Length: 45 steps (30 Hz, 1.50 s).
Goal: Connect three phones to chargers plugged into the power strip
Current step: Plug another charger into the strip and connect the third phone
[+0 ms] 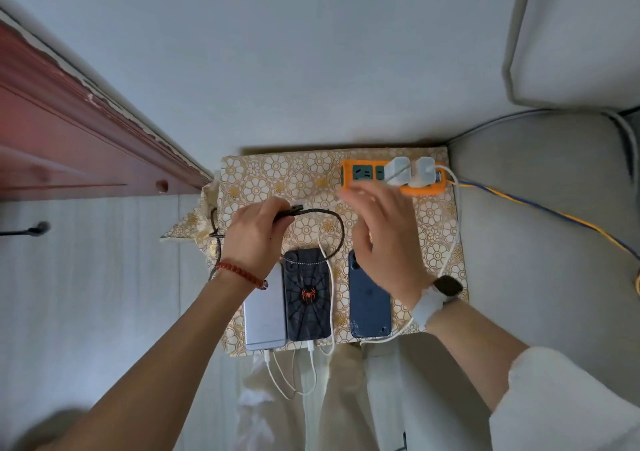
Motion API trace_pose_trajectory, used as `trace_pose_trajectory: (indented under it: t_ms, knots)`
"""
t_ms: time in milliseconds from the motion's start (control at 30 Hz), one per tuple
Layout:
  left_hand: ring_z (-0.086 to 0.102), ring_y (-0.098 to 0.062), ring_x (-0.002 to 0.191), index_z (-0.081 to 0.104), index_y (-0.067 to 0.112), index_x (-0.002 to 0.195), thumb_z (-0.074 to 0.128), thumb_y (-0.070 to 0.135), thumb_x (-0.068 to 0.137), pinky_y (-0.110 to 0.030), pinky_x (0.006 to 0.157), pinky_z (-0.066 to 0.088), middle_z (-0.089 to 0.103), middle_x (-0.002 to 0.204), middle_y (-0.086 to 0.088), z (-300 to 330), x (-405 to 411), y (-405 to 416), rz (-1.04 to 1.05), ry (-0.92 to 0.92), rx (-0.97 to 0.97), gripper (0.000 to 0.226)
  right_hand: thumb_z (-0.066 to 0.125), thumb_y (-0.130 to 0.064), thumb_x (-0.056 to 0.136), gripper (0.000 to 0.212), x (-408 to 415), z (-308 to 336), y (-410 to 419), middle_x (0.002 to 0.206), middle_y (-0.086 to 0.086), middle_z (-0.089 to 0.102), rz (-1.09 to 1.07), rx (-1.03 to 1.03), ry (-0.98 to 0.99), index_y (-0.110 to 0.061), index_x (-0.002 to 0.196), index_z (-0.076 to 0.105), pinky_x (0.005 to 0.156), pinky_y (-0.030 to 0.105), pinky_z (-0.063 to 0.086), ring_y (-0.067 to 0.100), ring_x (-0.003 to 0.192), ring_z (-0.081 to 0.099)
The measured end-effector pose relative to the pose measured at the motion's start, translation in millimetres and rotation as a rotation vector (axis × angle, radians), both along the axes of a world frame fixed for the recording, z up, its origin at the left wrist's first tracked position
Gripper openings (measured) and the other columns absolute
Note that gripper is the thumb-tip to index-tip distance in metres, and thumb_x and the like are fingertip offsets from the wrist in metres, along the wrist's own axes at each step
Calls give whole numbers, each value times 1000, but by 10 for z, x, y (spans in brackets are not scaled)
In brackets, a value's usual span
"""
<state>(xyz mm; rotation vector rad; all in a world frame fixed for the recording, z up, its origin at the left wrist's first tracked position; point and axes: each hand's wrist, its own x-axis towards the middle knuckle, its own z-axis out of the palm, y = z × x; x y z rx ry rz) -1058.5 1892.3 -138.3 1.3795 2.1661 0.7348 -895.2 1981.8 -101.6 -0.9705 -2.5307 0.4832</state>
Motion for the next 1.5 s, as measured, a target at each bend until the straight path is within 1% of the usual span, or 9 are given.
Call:
trace_pose_trajectory:
  t_ms: [100, 267, 467, 667, 967, 1167, 1267, 1333, 1500]
  knots:
    - [60, -29, 79, 59, 4, 94, 52, 14, 88, -45, 76, 50, 66, 84, -10, 113, -23, -18, 9, -79, 47, 14, 40, -12, 89, 35, -204, 117, 291, 112, 11, 66, 101, 31, -207, -10, 121, 54, 107, 46, 32, 26, 109, 55]
    - [57, -25, 77, 61, 4, 92, 47, 14, 85, -41, 78, 44, 65, 82, -6, 239, -13, -45, 14, -93, 117, 19, 31, -29, 97, 34, -158, 39, 559, 68, 3, 57, 184, -338, -747, -14, 123, 47, 57, 36, 49, 24, 61, 53]
    - [62, -26, 68, 61, 9, 84, 45, 12, 81, -39, 75, 44, 66, 71, -5, 311, 109, 15, -257, 150, 214, 16, 52, -41, 88, 67, -46, -168, 606, 91, -7, 47, 391, -620, -662, -47, 139, 9, 61, 23, 43, 4, 67, 46]
    - [63, -25, 67, 61, 10, 86, 48, 15, 83, -36, 74, 49, 67, 70, -3, 331, 177, 134, -298, 143, 173, 14, 51, -37, 88, 33, -22, -210, 585, 91, -1, 53, 490, -198, -574, -27, 120, 52, 51, 23, 36, 16, 68, 53]
    - [62, -28, 58, 65, 6, 87, 56, 17, 83, -33, 48, 51, 68, 70, -8, 349, 129, 277, -200, 42, 87, 15, 53, -20, 90, 22, -107, -136, 769, 135, -3, 43, 298, -607, -474, -25, 110, 59, 77, 33, 48, 4, 75, 49]
    - [63, -27, 61, 68, 5, 83, 60, 10, 80, -33, 54, 52, 68, 67, -9, 402, 133, 373, -293, 86, 188, 10, 49, -2, 84, 39, -205, -15, 845, 121, 2, 58, 287, -1118, -644, -38, 96, 57, 85, 37, 49, 27, 96, 60]
    - [64, -24, 60, 69, 6, 82, 61, 10, 79, -30, 47, 51, 69, 67, -7, 387, 124, 313, -295, 83, 185, 9, 46, 4, 84, 43, -205, -18, 891, 104, -16, 53, 244, -1349, -624, -37, 88, 57, 95, 30, 46, 7, 109, 55]
    - [65, -23, 58, 69, 7, 81, 65, 8, 77, -26, 43, 48, 69, 67, -6, 368, 106, 262, -301, 83, 154, 5, 45, 2, 85, 37, -211, -23, 894, 88, -19, 50, 281, -1243, -659, -33, 86, 56, 77, 17, 44, -20, 76, 53]
    - [65, -22, 56, 69, 9, 83, 62, 14, 79, -25, 43, 46, 69, 67, -4, 340, 106, 239, -284, 95, 129, 9, 49, -11, 90, 11, -241, -65, 745, 84, -4, 54, 333, -867, -605, -21, 89, 51, 64, 24, 43, 16, 71, 51]
